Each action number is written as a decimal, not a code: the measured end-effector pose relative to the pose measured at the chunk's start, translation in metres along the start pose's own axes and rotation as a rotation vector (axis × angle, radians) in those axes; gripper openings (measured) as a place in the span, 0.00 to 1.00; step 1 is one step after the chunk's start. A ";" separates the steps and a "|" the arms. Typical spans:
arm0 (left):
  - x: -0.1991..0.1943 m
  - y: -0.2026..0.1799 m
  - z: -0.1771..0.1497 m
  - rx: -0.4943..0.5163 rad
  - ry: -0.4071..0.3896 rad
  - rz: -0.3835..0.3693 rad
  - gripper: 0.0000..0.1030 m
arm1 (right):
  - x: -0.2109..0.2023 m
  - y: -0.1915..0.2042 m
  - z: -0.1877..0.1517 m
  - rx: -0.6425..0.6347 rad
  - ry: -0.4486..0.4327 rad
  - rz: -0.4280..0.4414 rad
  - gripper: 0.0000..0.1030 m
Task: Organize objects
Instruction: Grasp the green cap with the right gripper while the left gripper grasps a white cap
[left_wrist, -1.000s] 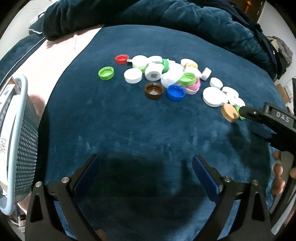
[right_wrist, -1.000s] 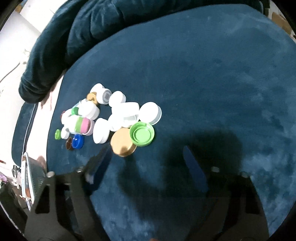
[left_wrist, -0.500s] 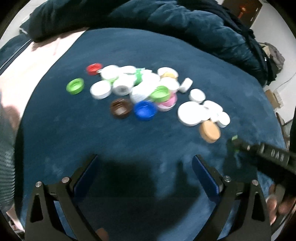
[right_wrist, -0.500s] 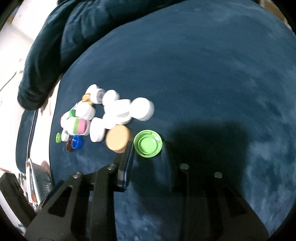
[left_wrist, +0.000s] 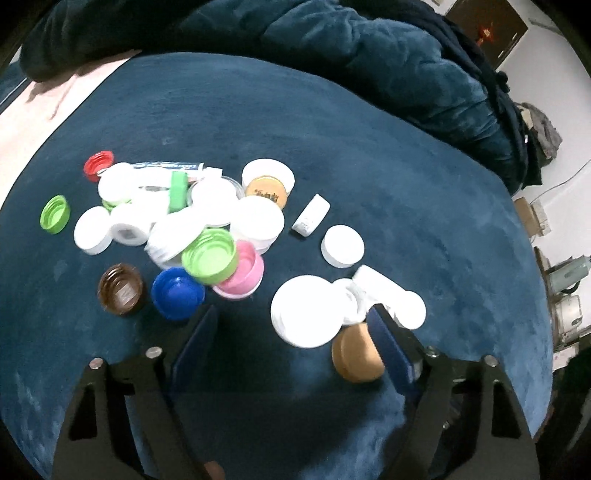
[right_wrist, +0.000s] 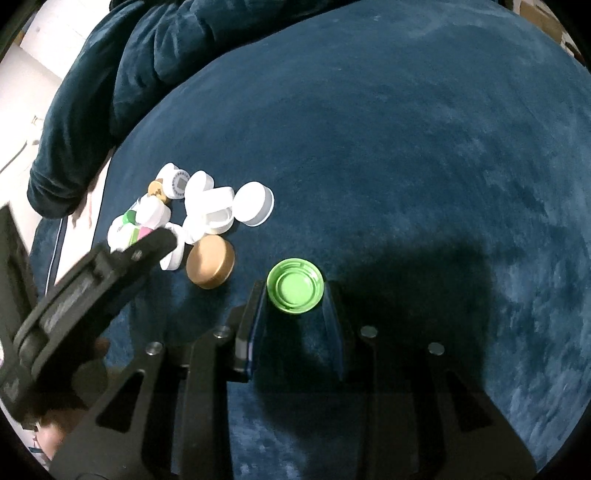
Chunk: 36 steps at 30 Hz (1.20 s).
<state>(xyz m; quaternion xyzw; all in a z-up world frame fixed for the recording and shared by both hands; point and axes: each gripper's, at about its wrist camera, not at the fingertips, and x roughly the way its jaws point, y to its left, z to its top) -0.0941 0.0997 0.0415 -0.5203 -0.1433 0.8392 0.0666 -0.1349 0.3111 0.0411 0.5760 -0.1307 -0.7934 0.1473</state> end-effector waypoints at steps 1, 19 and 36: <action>0.003 0.000 0.001 0.005 0.008 0.007 0.70 | 0.000 -0.001 0.000 -0.002 0.000 0.003 0.30; -0.045 0.020 -0.025 0.038 -0.011 0.044 0.40 | -0.024 0.015 -0.014 -0.047 -0.024 0.012 0.30; -0.203 0.129 -0.066 -0.069 -0.203 0.172 0.40 | -0.049 0.161 -0.069 -0.326 -0.022 0.163 0.30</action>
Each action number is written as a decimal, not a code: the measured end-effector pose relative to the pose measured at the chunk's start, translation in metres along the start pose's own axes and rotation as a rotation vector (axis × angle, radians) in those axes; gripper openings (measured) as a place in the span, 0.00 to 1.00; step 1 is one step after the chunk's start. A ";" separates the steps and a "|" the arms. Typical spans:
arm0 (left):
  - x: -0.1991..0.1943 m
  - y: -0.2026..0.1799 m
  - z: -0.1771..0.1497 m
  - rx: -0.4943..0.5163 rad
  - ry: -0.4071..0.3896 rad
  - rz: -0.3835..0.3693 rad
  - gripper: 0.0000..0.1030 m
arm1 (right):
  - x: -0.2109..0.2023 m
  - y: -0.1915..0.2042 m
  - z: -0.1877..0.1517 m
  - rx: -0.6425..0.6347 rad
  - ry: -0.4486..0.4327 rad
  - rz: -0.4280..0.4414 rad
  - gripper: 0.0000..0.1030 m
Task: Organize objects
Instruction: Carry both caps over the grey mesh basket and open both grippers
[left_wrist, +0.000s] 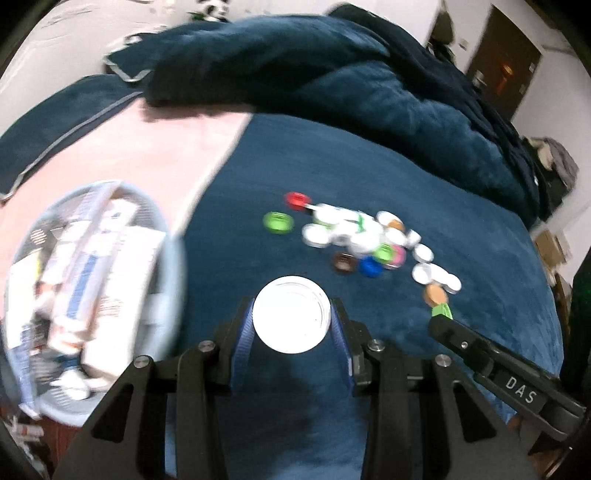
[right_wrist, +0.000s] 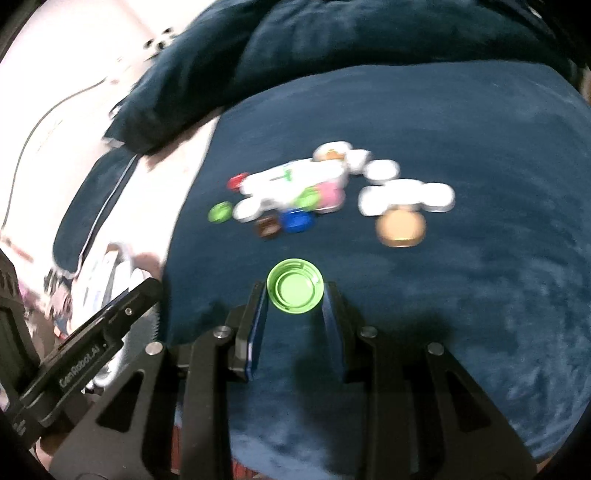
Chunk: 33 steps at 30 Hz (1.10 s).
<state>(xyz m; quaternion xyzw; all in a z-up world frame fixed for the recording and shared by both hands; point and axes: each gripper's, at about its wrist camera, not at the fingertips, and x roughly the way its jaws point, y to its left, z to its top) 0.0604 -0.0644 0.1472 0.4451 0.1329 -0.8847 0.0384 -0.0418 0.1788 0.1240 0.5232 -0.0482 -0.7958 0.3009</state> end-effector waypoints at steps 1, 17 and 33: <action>-0.009 0.013 -0.001 -0.017 -0.014 0.016 0.40 | 0.003 0.015 -0.002 -0.028 0.007 0.017 0.30; -0.068 0.157 -0.030 -0.237 -0.022 0.191 0.40 | 0.042 0.181 -0.046 -0.311 0.118 0.226 0.30; -0.108 0.212 -0.047 -0.349 -0.103 0.376 0.88 | 0.062 0.235 -0.070 -0.379 0.231 0.294 0.33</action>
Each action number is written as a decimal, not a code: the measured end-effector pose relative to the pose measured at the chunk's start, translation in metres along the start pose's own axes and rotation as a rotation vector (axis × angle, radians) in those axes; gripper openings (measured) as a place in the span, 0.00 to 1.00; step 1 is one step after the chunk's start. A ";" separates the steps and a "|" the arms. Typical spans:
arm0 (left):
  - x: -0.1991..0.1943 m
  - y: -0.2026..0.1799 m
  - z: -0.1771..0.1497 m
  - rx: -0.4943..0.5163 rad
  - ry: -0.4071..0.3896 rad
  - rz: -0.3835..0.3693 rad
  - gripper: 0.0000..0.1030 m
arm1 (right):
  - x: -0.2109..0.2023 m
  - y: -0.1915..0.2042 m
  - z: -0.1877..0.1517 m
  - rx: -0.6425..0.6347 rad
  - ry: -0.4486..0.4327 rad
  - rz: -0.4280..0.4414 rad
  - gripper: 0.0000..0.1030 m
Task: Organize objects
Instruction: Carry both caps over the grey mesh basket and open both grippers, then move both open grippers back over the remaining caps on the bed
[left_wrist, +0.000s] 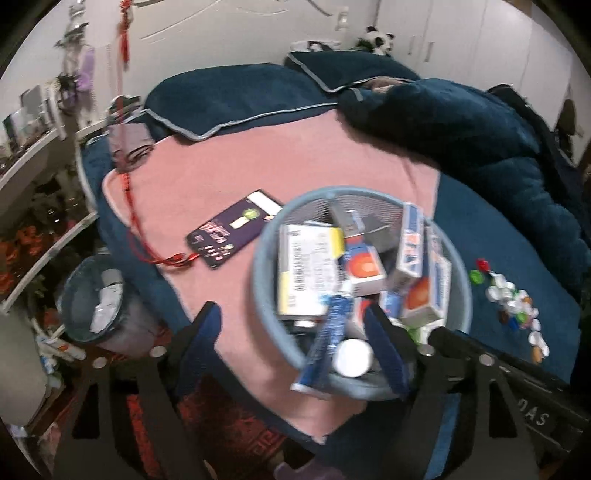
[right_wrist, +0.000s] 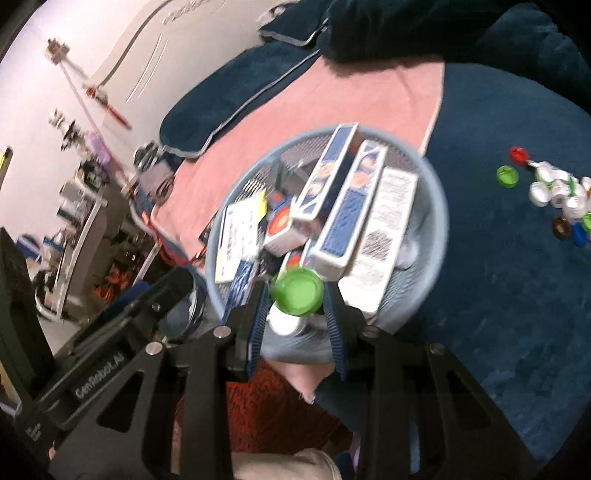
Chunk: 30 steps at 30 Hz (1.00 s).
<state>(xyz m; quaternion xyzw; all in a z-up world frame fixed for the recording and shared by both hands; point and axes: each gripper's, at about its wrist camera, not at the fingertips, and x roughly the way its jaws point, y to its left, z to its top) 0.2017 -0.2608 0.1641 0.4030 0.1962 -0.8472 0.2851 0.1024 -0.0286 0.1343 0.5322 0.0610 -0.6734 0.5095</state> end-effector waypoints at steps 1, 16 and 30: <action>0.000 0.003 0.000 -0.010 0.002 0.006 0.92 | 0.000 0.000 0.000 -0.003 0.005 -0.004 0.46; 0.001 -0.045 -0.006 0.082 0.008 -0.007 0.98 | -0.036 -0.067 -0.002 0.098 -0.057 -0.224 0.95; 0.002 -0.132 -0.019 0.219 0.028 -0.091 0.98 | -0.084 -0.131 -0.020 0.215 -0.100 -0.281 0.95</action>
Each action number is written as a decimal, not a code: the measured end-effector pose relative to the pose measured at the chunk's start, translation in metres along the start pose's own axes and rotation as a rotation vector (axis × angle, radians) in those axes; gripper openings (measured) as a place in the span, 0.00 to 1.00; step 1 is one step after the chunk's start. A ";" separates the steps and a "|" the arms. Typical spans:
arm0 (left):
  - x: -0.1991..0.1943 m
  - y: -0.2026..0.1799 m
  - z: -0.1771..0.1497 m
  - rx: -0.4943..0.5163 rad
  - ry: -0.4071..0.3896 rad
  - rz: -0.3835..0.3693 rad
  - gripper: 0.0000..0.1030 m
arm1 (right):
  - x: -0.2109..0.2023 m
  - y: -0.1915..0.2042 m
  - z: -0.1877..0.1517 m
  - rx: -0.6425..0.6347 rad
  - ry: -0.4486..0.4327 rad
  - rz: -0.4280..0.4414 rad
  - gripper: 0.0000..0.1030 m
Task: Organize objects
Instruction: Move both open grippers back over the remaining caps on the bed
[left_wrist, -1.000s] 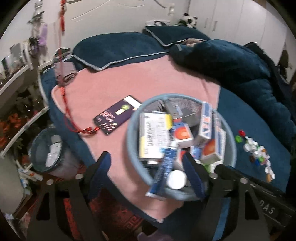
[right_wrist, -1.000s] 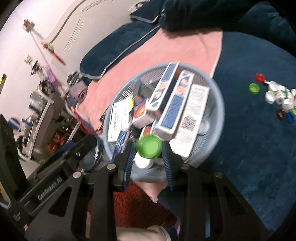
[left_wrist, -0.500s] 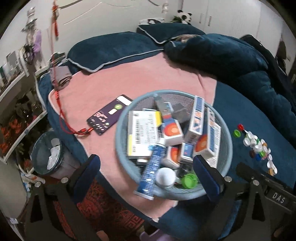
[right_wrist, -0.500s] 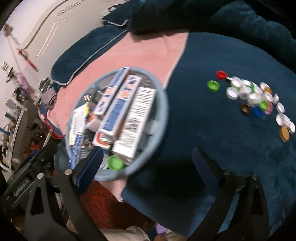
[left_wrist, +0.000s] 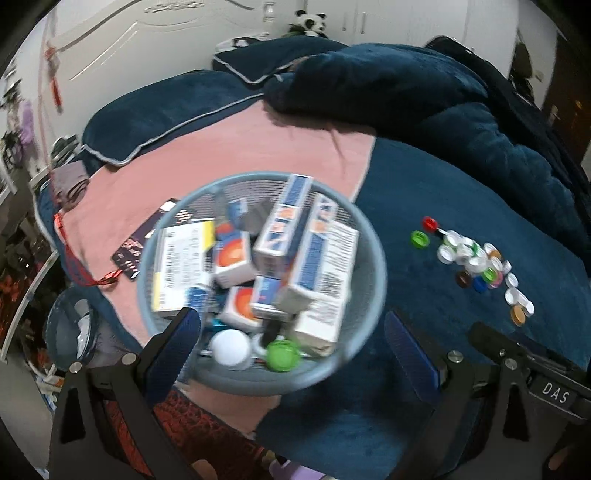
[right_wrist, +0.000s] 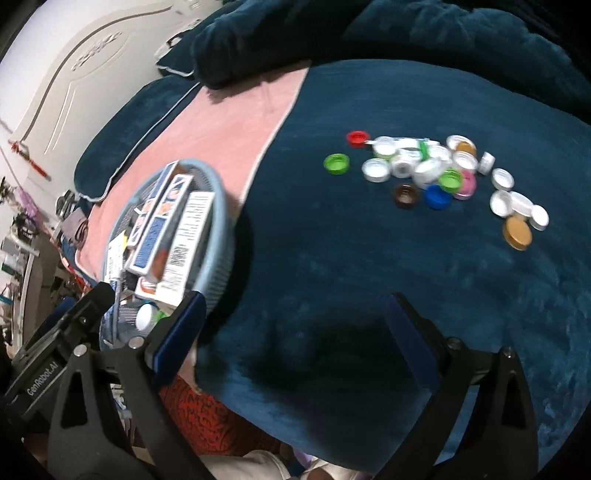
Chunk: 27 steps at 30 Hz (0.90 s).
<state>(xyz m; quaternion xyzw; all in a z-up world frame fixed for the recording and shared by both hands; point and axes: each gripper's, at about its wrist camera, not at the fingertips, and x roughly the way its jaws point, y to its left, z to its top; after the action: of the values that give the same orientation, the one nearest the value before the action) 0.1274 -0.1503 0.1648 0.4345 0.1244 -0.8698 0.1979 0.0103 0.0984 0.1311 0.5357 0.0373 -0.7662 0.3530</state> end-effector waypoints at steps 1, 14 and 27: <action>0.001 -0.006 0.000 0.010 0.002 -0.006 0.98 | -0.001 -0.004 0.000 0.007 -0.002 -0.004 0.95; 0.017 -0.089 -0.004 0.132 0.041 -0.080 0.98 | -0.020 -0.084 -0.006 0.143 -0.021 -0.060 0.95; 0.045 -0.156 -0.018 0.230 0.105 -0.135 0.98 | -0.026 -0.168 -0.020 0.288 -0.019 -0.126 0.95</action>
<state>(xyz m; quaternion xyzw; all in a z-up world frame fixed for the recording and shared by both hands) 0.0446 -0.0149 0.1250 0.4898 0.0630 -0.8658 0.0808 -0.0668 0.2454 0.0914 0.5701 -0.0427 -0.7892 0.2241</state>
